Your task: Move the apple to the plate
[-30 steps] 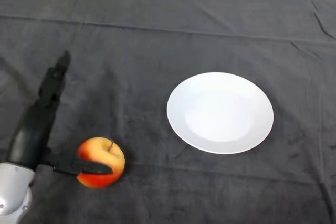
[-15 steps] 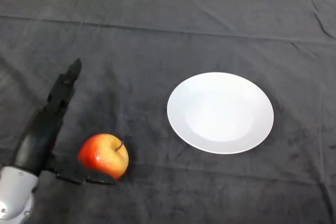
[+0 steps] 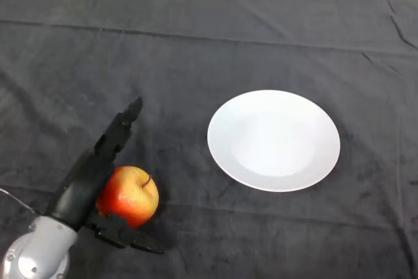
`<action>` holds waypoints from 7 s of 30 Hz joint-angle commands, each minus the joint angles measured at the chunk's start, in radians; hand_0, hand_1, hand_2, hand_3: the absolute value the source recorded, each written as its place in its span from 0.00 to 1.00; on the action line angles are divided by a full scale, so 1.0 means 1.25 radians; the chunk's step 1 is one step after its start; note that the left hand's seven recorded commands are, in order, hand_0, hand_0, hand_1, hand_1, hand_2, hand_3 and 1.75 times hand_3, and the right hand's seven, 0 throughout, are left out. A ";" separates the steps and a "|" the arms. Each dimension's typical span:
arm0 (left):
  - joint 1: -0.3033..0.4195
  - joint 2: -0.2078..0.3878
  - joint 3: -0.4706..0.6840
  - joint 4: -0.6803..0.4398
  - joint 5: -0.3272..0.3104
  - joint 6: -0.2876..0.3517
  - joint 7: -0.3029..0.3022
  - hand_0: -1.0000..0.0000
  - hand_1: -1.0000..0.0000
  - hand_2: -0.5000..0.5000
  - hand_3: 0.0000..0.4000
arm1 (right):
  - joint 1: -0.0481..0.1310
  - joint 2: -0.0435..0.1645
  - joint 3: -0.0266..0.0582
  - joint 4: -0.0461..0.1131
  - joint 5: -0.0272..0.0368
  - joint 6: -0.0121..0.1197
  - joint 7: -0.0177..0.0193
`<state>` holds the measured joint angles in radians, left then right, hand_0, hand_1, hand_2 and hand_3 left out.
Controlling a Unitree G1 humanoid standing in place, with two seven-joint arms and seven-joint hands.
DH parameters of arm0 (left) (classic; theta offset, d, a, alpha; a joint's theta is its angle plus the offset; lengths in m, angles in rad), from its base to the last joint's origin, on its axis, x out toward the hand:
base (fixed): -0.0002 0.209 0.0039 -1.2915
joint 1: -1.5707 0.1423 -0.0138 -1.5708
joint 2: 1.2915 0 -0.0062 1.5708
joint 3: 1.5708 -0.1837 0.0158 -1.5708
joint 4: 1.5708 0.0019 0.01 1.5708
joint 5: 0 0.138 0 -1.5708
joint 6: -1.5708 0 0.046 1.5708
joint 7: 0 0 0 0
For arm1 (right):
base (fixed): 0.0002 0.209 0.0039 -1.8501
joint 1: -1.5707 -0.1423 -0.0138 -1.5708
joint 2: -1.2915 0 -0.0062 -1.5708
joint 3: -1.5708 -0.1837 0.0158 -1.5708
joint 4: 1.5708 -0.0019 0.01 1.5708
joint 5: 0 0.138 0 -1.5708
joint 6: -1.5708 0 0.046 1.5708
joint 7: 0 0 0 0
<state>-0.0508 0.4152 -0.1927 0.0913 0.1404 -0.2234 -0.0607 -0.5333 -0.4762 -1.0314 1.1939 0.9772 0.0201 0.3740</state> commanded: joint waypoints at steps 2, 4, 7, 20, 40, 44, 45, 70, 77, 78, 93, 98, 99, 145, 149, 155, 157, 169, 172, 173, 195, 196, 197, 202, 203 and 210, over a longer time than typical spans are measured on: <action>-0.026 0.010 -0.018 0.050 0.015 0.013 0.001 1.00 1.00 0.50 0.00 | -0.011 0.003 -0.0059 -0.037 0.0123 0.000 -0.0123; -0.035 0.012 -0.020 0.063 0.017 0.014 0.001 0.00 0.69 0.16 1.00 | -0.011 0.003 -0.0058 -0.038 0.0123 0.000 -0.0123; -0.046 0.015 -0.018 0.075 0.019 0.016 0.002 0.00 0.00 0.50 1.00 | -0.011 0.003 -0.0058 -0.038 0.0124 0.000 -0.0124; -0.059 0.008 -0.005 0.081 0.033 0.013 0.052 0.00 0.00 0.50 1.00 | -0.011 0.003 -0.0057 -0.038 0.0127 0.000 -0.0125; -0.218 -0.083 -0.030 0.120 -0.007 0.056 0.175 0.00 0.00 0.50 1.00 | -0.011 0.003 -0.0053 -0.038 0.0129 0.000 -0.0127; -0.253 -0.102 -0.064 0.167 -0.024 0.039 0.211 0.00 0.00 0.50 1.00 | -0.011 0.003 -0.0053 -0.038 0.0130 0.000 -0.0126; -0.261 -0.106 -0.074 0.178 -0.028 0.035 0.219 0.00 0.00 0.50 1.00 | -0.011 0.003 -0.0053 -0.038 0.0130 0.000 -0.0126; -0.484 -0.184 -0.320 0.470 -0.204 -0.040 0.324 0.00 0.00 0.50 1.00 | -0.014 -0.001 -0.0074 -0.029 0.0147 0.000 -0.0086; -0.539 -0.208 -0.380 0.544 -0.253 -0.064 0.338 0.00 0.00 0.50 1.00 | -0.015 -0.002 -0.0084 -0.025 0.0154 -0.001 -0.0067; -0.547 -0.212 -0.389 0.555 -0.261 -0.068 0.340 0.00 0.00 0.50 1.00 | -0.015 -0.002 -0.0085 -0.025 0.0155 -0.001 -0.0064; -0.636 -0.250 -0.503 0.667 -0.382 -0.088 0.343 0.00 0.00 0.50 1.00 | -0.017 -0.006 -0.0107 -0.016 0.0166 -0.002 -0.0017; -0.650 -0.255 -0.536 0.681 -0.416 -0.089 0.343 0.00 0.00 0.50 1.00 | -0.018 -0.007 -0.0113 -0.013 0.0169 -0.002 -0.0003; -0.651 -0.256 -0.541 0.683 -0.422 -0.090 0.343 0.00 0.00 0.50 1.00 | -0.018 -0.007 -0.0114 -0.013 0.0170 -0.002 0.0000; -0.626 -0.102 -0.470 0.647 -0.486 -0.205 0.326 1.00 1.00 0.50 0.00 | -0.022 -0.012 -0.0143 -0.001 0.0170 -0.005 0.0077; -0.571 -0.038 -0.429 0.564 -0.470 -0.224 0.345 1.00 1.00 0.50 0.00 | -0.022 -0.012 -0.0141 -0.001 0.0168 -0.005 0.0075; -0.459 0.060 -0.357 0.437 -0.452 -0.258 0.372 1.00 1.00 0.50 0.00 | -0.021 -0.011 -0.0137 -0.003 0.0163 -0.005 0.0068; -0.414 0.094 -0.329 0.394 -0.449 -0.270 0.380 1.00 1.00 0.50 0.00 | -0.021 -0.010 -0.0135 -0.004 0.0161 -0.005 0.0064; -0.167 0.263 -0.128 0.214 -0.494 -0.314 0.393 1.00 1.00 0.50 0.00 | -0.020 -0.008 -0.0123 -0.009 0.0150 -0.004 0.0042; -0.113 0.292 -0.074 0.176 -0.508 -0.314 0.404 1.00 1.00 0.50 0.00 | -0.019 -0.008 -0.0120 -0.010 0.0148 -0.004 0.0036; -0.099 0.298 -0.061 0.167 -0.511 -0.314 0.407 1.00 1.00 0.50 0.00 | -0.019 -0.008 -0.0120 -0.010 0.0148 -0.004 0.0035; 0.043 0.257 0.220 0.218 -0.524 -0.366 0.424 1.00 1.00 0.50 0.00 | -0.018 -0.006 -0.0113 -0.014 0.0143 -0.003 0.0009; 0.042 0.253 0.227 0.220 -0.521 -0.364 0.426 1.00 1.00 0.50 0.00 | -0.018 -0.006 -0.0113 -0.014 0.0143 -0.003 0.0008; 0.041 0.249 0.232 0.223 -0.518 -0.363 0.427 1.00 1.00 0.50 0.00 | -0.018 -0.006 -0.0113 -0.014 0.0143 -0.003 0.0008; 0.035 0.232 0.266 0.242 -0.508 -0.363 0.420 1.00 1.00 0.50 0.00 | -0.018 -0.006 -0.0112 -0.015 0.0143 -0.003 0.0004; 0.035 0.230 0.273 0.246 -0.508 -0.363 0.416 1.00 1.00 0.50 0.00 | -0.018 -0.006 -0.0112 -0.015 0.0143 -0.003 0.0003; 0.025 0.210 0.309 0.268 -0.493 -0.362 0.402 1.00 1.00 0.50 0.00 | -0.018 -0.006 -0.0111 -0.016 0.0143 -0.003 0.0000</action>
<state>-0.0159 0.6994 0.1425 0.3835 -0.4895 -0.6725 0.4490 -0.5332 -0.4757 -1.0332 1.1913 0.9773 0.0198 0.3733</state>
